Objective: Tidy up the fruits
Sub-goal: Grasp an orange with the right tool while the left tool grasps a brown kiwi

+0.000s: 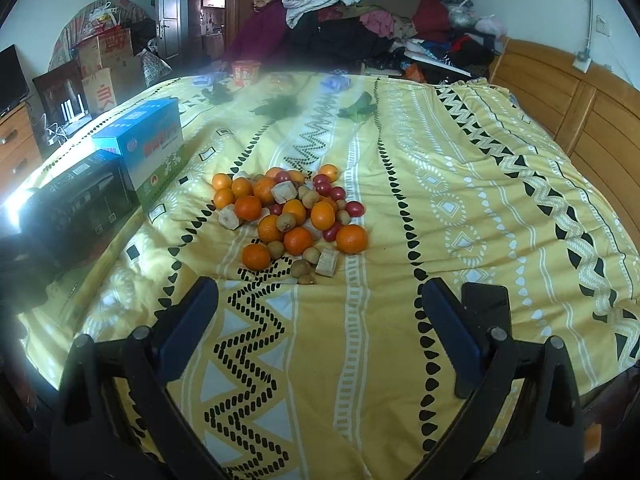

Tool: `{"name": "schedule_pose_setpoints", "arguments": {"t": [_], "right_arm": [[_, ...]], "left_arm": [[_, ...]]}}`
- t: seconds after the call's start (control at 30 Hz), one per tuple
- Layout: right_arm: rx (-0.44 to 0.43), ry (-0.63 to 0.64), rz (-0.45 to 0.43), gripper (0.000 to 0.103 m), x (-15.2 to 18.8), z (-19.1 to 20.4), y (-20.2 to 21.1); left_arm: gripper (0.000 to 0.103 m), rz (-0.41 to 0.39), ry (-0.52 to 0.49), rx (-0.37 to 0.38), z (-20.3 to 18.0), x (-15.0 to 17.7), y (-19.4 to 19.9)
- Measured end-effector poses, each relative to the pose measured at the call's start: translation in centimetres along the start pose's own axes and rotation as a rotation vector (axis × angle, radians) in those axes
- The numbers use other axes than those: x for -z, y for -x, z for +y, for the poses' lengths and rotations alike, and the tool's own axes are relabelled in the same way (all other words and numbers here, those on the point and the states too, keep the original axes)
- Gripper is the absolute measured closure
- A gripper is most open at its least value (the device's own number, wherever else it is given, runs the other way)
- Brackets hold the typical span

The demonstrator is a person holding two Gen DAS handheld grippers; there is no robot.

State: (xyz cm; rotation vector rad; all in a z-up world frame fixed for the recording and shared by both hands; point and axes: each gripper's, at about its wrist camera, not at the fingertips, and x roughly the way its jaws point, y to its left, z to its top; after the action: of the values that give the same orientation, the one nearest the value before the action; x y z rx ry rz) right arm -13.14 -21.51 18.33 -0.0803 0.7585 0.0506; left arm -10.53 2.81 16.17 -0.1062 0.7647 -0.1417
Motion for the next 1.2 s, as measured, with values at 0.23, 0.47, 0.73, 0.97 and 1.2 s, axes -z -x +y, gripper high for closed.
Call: {"name": "schedule_pose_setpoints", "arguments": {"t": [0.23, 0.47, 0.73, 0.97, 1.2], "right_arm": [[-0.231, -0.055, 0.036, 0.045, 1.2, -1.3, -1.4], [-0.429, -0.114, 0.111, 0.056, 1.2, -0.9, -6.0], [-0.454, -0.128, 0.224, 0.055, -1.0, 1.4, -15.1], [-0.435, -0.16, 0.303, 0.054, -0.8, 1.8, -19.7], [-0.41, -0.164, 0.297, 0.066, -0.7, 1.8, -20.7]], "left_arm": [[0.012, 0.015, 0.009, 0.03, 0.1, 0.6, -0.9], [0.012, 0.023, 0.011, 0.058, 0.2, 0.9, -2.3], [0.012, 0.073, 0.04, 0.054, 1.4, 1.2, -5.2], [0.012, 0.114, 0.022, 0.068, 1.0, 1.7, -7.2], [0.012, 0.122, 0.002, 0.076, -0.3, 0.9, -8.8]]}}
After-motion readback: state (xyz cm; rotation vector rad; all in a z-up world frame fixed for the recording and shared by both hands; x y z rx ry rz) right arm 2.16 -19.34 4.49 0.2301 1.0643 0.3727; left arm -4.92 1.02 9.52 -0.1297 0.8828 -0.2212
